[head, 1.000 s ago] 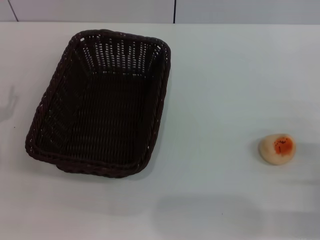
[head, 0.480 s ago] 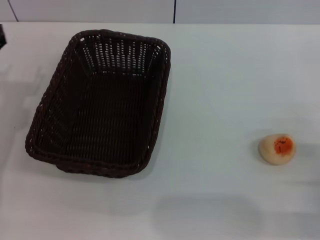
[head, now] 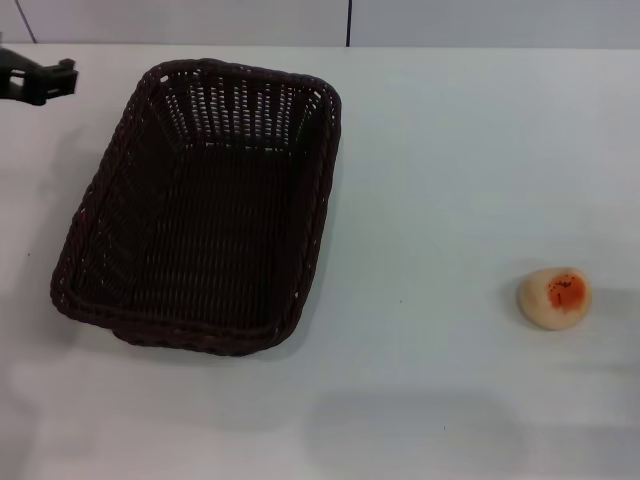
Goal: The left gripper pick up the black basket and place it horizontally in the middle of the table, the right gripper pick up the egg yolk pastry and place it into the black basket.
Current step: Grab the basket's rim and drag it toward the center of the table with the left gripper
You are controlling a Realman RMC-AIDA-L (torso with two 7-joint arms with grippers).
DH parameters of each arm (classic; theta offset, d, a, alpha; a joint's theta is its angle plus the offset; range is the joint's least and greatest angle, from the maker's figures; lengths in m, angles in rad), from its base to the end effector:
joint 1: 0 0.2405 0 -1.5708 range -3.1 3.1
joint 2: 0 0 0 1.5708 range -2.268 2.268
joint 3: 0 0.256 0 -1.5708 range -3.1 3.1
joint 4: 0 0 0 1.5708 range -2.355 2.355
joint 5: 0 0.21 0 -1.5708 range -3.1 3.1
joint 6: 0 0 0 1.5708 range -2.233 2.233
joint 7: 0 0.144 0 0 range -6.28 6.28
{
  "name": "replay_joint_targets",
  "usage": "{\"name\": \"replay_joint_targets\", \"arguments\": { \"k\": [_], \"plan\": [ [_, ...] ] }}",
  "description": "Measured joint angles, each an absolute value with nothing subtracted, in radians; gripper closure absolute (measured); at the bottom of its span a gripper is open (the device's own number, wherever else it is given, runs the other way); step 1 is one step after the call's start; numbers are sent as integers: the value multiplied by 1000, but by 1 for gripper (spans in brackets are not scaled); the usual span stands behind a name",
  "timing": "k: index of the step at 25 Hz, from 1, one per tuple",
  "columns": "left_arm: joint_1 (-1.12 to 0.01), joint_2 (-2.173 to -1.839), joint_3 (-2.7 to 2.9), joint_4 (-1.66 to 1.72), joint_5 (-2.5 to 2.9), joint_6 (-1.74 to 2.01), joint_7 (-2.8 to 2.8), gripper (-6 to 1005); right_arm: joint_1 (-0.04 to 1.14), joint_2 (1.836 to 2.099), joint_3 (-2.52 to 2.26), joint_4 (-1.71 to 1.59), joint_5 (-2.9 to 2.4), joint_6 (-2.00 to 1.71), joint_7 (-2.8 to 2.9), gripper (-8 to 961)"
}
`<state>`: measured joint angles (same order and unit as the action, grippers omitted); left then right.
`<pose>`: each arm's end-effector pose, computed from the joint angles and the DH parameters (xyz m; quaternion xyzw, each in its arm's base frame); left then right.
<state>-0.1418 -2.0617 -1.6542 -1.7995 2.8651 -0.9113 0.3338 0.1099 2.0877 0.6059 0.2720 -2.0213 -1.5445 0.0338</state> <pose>-0.2106 0.3501 0.0973 -0.7903 -0.2895 0.0199 0.5397 0.3542 0.2138 0.0005 -0.6015 0.2125 0.3343 0.6938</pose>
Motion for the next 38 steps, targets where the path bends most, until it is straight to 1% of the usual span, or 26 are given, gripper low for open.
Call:
{"name": "replay_joint_targets", "arguments": {
  "k": [3,10,18,33,38],
  "plan": [
    [-208,-2058,-1693,-1850,2844,-1081,336,201,109,2088,606,271,-2021,-1545,34,162],
    [-369,-2062,-1775,-1851,2850,-1402,292,201,109,2088,591,273,-2020,-1545,34,162],
    [-418,-2065,-1758,-1794,2864,-1490,287,202,111,2088,590,273,-2020,-1544,34,163],
    [-525,-2064,-1731,-1552,2866,-1474,267,203,111,2088,591,273,-2022,-1543,34,162],
    [-554,-2062,-1731,-1476,2871,-1447,268,257,109,2088,591,273,-2022,-1543,34,162]
  ]
}}
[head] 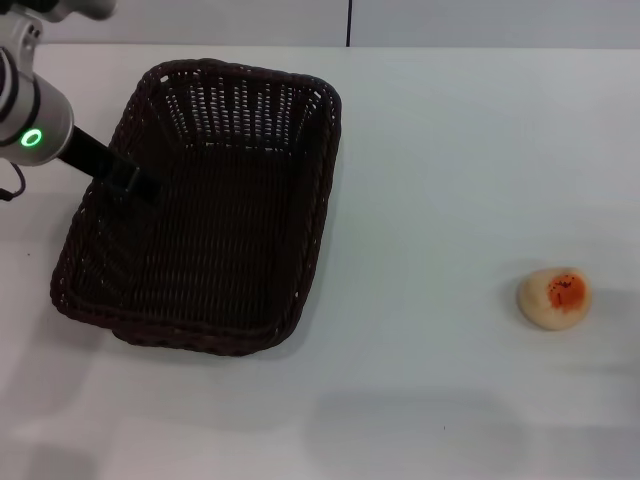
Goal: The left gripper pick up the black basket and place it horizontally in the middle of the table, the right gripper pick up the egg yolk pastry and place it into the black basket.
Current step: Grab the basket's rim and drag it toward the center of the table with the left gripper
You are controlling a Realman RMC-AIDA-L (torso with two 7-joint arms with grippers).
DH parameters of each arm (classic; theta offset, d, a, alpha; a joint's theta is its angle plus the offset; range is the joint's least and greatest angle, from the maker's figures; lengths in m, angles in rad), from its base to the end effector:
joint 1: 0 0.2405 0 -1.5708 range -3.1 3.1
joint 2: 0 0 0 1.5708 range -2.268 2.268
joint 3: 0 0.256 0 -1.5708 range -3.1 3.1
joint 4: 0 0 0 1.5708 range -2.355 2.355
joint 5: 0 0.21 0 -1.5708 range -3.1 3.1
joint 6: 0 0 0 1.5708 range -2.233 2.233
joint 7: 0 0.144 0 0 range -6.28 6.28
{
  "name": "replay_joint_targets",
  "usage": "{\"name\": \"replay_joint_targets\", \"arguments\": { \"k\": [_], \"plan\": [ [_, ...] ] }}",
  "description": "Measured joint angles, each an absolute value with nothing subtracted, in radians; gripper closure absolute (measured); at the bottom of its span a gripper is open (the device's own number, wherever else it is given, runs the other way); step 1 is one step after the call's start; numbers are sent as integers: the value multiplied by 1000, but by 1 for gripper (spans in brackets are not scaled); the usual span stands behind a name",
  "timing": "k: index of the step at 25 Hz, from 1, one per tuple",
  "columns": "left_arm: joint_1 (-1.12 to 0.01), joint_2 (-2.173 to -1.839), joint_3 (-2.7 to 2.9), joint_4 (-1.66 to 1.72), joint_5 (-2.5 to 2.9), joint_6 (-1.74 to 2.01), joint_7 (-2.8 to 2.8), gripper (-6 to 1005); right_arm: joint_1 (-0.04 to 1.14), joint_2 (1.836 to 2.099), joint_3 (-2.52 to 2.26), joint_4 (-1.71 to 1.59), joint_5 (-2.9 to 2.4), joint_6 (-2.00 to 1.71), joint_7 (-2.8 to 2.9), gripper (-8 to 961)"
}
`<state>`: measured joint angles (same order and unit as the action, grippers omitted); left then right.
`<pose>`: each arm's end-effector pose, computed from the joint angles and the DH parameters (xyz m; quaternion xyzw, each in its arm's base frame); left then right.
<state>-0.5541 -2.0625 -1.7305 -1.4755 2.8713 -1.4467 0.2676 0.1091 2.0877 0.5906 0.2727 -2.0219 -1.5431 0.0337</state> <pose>-0.1952 0.3760 0.0414 -0.8262 -0.3974 0.1798 0.3565 0.3531 0.2131 -0.0020 -0.6073 0.2126 0.3347 0.6884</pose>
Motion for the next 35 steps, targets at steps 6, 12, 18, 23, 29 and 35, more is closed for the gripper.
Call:
{"name": "replay_joint_targets", "arguments": {
  "k": [6,12,18,23,29,35],
  "plan": [
    [-584,-2061,-1731,-1420,2887,-1431,257,322,110,2088,589,272,-2022,-1543,34,162],
    [-591,-2059,-1730,-1411,2887,-1426,272,387,110,2088,580,272,-2022,-1543,34,163],
    [-591,-2059,-1721,-1415,2888,-1422,283,526,109,2087,580,272,-2022,-1543,34,163],
    [-591,-2060,-1721,-1416,2888,-1416,298,653,108,2086,580,272,-2022,-1543,34,163],
    [-591,-2060,-1722,-1417,2888,-1411,326,722,107,2086,580,273,-2022,-1543,34,162],
    [-591,-2063,-1692,-1446,2888,-1403,467,721,109,2086,579,273,-2022,-1543,34,163]
  ]
}}
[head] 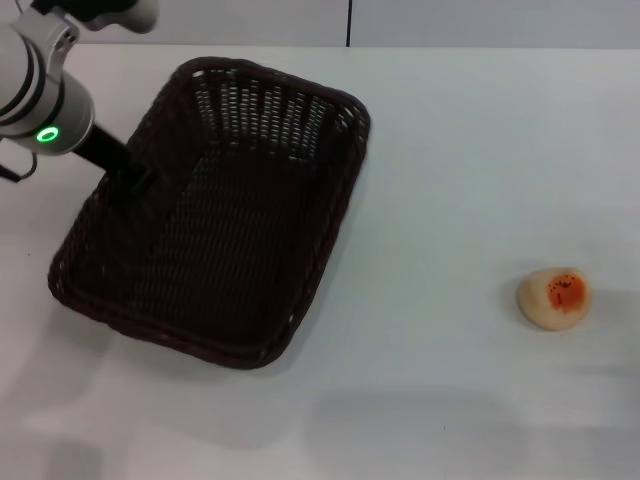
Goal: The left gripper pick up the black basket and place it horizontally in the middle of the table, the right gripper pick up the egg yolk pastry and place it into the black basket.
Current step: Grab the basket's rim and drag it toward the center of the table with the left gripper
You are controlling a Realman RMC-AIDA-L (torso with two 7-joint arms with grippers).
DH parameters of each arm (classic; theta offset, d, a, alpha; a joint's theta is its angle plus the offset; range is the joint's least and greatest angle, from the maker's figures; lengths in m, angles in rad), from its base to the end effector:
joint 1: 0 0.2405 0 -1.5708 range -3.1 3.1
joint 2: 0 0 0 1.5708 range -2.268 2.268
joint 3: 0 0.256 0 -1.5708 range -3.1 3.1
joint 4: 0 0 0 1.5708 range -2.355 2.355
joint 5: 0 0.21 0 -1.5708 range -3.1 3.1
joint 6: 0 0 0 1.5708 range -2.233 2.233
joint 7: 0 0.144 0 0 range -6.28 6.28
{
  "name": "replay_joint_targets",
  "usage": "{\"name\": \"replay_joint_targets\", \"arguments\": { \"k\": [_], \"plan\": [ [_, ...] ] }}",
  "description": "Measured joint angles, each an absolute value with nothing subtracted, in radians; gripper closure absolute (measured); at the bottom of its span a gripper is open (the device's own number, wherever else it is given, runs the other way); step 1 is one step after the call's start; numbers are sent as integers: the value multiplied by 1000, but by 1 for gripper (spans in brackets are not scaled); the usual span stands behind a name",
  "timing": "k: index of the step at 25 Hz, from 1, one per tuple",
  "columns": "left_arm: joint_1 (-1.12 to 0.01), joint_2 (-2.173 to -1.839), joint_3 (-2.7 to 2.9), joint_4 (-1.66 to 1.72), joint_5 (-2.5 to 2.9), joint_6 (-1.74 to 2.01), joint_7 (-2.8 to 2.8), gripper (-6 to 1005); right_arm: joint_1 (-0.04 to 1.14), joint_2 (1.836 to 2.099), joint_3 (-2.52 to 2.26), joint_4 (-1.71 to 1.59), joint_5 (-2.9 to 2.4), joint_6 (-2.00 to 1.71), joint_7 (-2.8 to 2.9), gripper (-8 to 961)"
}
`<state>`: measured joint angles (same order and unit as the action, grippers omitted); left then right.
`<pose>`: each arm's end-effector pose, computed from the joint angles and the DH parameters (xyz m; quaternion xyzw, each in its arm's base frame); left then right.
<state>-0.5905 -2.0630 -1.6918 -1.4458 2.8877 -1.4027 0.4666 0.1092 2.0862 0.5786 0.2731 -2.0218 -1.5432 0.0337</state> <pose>-0.1836 0.3853 0.0330 -0.8687 -0.2824 0.2171 0.3441 0.3524 0.2127 -0.0033 -0.6118 0.2116 0.3351 0.6846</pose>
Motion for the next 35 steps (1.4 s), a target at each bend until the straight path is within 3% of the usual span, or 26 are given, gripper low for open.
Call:
{"name": "replay_joint_targets", "arguments": {
  "k": [18,35],
  "plan": [
    [-641,-2066,-1672,-1536,2650,-1306,813,786,105,2086,568,276,-2023,-1555,34,163],
    [-761,-2065,-1668,-1300,2450,-1265,1083,801,106,2085,564,276,-2024,-1567,34,162]
  ]
}}
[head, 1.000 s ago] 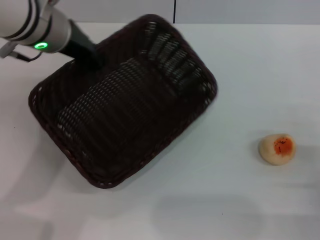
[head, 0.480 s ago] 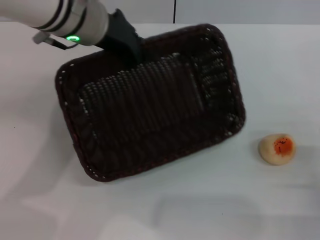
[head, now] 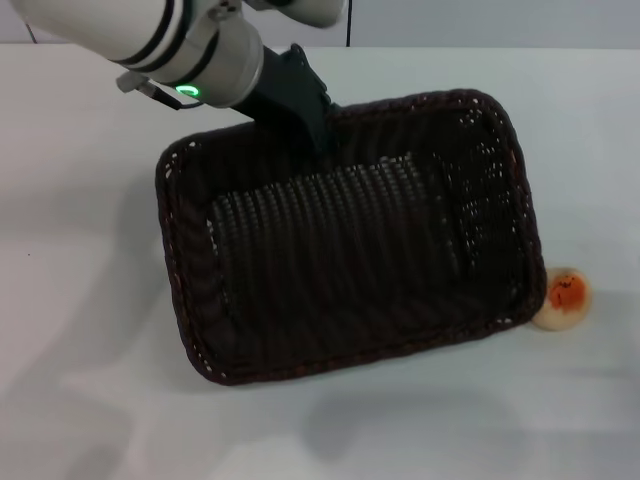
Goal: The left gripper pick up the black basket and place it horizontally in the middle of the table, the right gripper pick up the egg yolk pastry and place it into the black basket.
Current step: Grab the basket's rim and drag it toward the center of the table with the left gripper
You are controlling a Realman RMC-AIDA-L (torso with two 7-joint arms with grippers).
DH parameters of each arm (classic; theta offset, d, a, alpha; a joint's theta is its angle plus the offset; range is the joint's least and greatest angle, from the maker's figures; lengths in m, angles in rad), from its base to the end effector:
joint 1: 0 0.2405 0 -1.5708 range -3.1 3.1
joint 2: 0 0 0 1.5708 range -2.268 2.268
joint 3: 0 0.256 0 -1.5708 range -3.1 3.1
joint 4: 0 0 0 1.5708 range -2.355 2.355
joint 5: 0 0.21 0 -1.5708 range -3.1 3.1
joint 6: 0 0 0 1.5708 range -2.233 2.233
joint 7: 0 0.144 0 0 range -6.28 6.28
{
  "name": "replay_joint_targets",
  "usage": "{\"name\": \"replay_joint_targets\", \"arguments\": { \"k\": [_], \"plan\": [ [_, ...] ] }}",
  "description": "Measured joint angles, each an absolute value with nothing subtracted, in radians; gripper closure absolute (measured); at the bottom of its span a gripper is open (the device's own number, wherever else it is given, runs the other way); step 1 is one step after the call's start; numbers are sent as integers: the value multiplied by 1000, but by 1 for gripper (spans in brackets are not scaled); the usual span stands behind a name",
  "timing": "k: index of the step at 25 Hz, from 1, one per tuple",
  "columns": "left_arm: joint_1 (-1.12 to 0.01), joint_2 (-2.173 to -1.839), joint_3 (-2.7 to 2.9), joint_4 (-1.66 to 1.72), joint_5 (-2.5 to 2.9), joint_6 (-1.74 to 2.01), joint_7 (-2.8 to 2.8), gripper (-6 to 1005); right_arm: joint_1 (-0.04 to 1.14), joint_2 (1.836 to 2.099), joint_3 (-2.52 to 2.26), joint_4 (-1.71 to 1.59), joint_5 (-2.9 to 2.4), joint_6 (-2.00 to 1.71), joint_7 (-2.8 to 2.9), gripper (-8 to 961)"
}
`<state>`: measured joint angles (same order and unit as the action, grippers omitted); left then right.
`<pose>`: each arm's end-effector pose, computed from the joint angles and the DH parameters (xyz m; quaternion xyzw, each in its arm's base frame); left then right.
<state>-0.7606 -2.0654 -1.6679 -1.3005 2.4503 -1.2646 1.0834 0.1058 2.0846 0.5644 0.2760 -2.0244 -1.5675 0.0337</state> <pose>-0.0946 0.3984 -0.0198 -0.9739 0.0278 0.1045 0.1993 0.3490 0.2106 -0.0030 -0.6134 0.2030 0.3432 0.6817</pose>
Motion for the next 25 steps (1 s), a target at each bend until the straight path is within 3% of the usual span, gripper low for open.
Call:
{"name": "replay_joint_targets", "arguments": {
  "k": [25],
  "plan": [
    [-864,-2069,-1667,-1124,2394,-1170,1151,787,106,2086,559,276,-2024,-1569,34,162]
  ]
}}
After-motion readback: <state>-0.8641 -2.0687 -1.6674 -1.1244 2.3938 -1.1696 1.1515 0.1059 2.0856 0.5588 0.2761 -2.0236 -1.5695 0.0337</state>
